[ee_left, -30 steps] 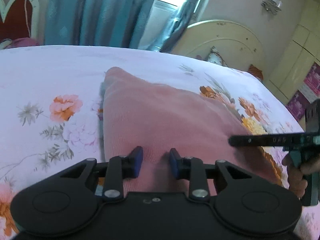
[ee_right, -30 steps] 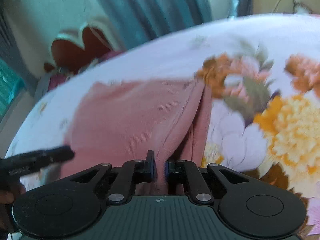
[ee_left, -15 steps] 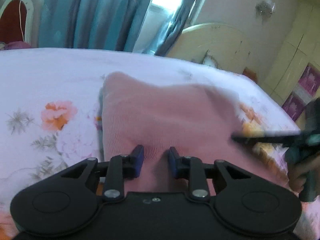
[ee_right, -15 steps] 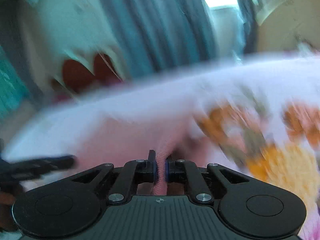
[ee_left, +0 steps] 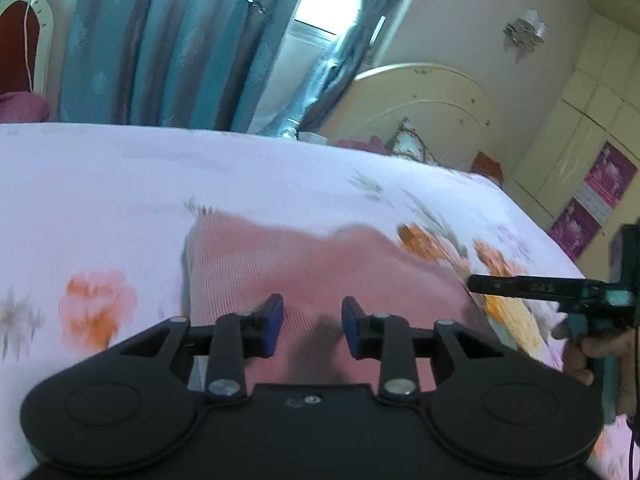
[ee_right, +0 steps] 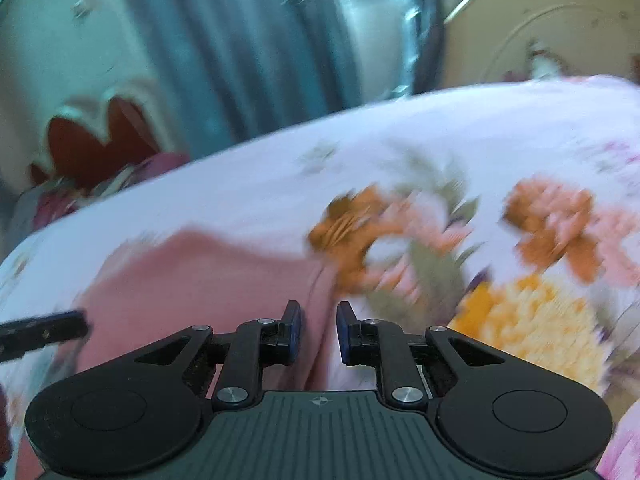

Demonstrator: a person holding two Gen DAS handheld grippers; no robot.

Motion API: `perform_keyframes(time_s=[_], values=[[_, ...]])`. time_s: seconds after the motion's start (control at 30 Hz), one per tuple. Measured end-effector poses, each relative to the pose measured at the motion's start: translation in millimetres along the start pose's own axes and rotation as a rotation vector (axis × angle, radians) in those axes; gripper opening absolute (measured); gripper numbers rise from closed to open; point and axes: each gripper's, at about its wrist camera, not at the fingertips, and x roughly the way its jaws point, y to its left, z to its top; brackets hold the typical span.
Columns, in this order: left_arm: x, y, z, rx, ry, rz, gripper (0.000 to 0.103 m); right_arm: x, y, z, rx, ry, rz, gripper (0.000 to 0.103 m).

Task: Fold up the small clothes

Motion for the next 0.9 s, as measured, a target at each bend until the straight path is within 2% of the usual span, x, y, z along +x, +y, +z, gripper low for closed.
perform_keyframes(time_s=[0.07, 0.1, 0.13, 0.17, 0.2, 0.27, 0.3, 0.33, 0.37, 0.4, 0.43, 0.47, 0.5, 0.53, 0.57, 0.67, 0.7, 0.77, 0.83, 0.9], values=[[24.6, 3.5, 8.4, 0.049, 0.08, 0.137, 0.035, 6.4, 2.8, 13.5, 0.014, 0.005, 0.035, 0.018], [28.3, 8.0, 12.8, 0.024, 0.082, 0.151, 0.033, 10.9, 7.8, 19.5, 0.005, 0.014, 0.055, 0.018], [24.2, 11.9, 19.3, -0.023, 0.055, 0.126, 0.032, 13.2, 13.7, 24.0, -0.009, 0.024, 0.076, 0.018], [19.1, 12.8, 23.5, -0.03, 0.021, 0.098, 0.035, 15.8, 19.5, 27.7, -0.023, 0.035, 0.105, 0.018], [15.9, 11.9, 27.6, -0.011, -0.002, 0.098, 0.044, 19.0, 25.9, 30.8, -0.038, 0.047, 0.137, 0.018], [19.5, 16.3, 33.5, 0.003, 0.009, 0.144, 0.052, 25.2, 33.2, 33.0, -0.053, 0.06, 0.154, 0.018], [24.8, 22.4, 33.9, -0.017, 0.032, 0.133, 0.056, 27.6, 35.2, 31.9, -0.052, 0.068, 0.164, 0.018], [31.5, 27.1, 31.9, -0.022, 0.058, 0.127, 0.056, 28.3, 36.5, 28.7, -0.051, 0.077, 0.175, 0.018], [44.8, 31.0, 28.6, -0.008, 0.109, 0.158, 0.056, 35.6, 37.9, 24.7, -0.061, 0.101, 0.175, 0.018], [57.0, 34.2, 26.1, 0.006, 0.143, 0.182, 0.057, 47.8, 39.0, 20.0, -0.078, 0.155, 0.139, 0.018], [57.0, 32.7, 27.9, 0.017, 0.104, 0.2, 0.054, 57.0, 40.8, 17.4, -0.1, 0.171, 0.114, 0.018], [55.4, 31.8, 32.9, -0.007, 0.096, 0.196, 0.052, 57.8, 42.8, 21.7, -0.107, 0.161, 0.089, 0.018], [49.3, 31.0, 35.0, -0.016, 0.054, 0.157, 0.053, 55.9, 45.4, 27.0, -0.104, 0.152, 0.072, 0.018], [44.0, 29.0, 36.4, -0.015, 0.008, 0.135, 0.053, 51.4, 47.9, 30.1, -0.112, 0.12, 0.078, 0.018], [45.8, 26.6, 37.7, -0.006, 0.017, 0.139, 0.053, 48.2, 51.1, 32.0, -0.123, 0.102, 0.097, 0.018], [70.9, 26.9, 32.8, 0.034, 0.137, 0.189, 0.055, 52.9, 59.8, 28.8, -0.152, 0.118, 0.115, 0.018], [72.9, 25.6, 30.9, 0.058, 0.112, 0.197, 0.056, 58.0, 62.8, 26.2, -0.162, 0.136, 0.126, 0.018], [76.3, 22.2, 34.1, 0.062, 0.112, 0.201, 0.056, 70.2, 72.2, 23.2, -0.188, 0.165, 0.125, 0.018], [78.6, 17.3, 41.1, 0.063, 0.081, 0.177, 0.056, 78.4, 82.9, 25.0, -0.221, 0.156, 0.149, 0.018], [89.6, 11.1, 44.4, 0.084, 0.12, 0.201, 0.056, 87.3, 98.2, 27.9, -0.255, 0.158, 0.206, 0.018]])
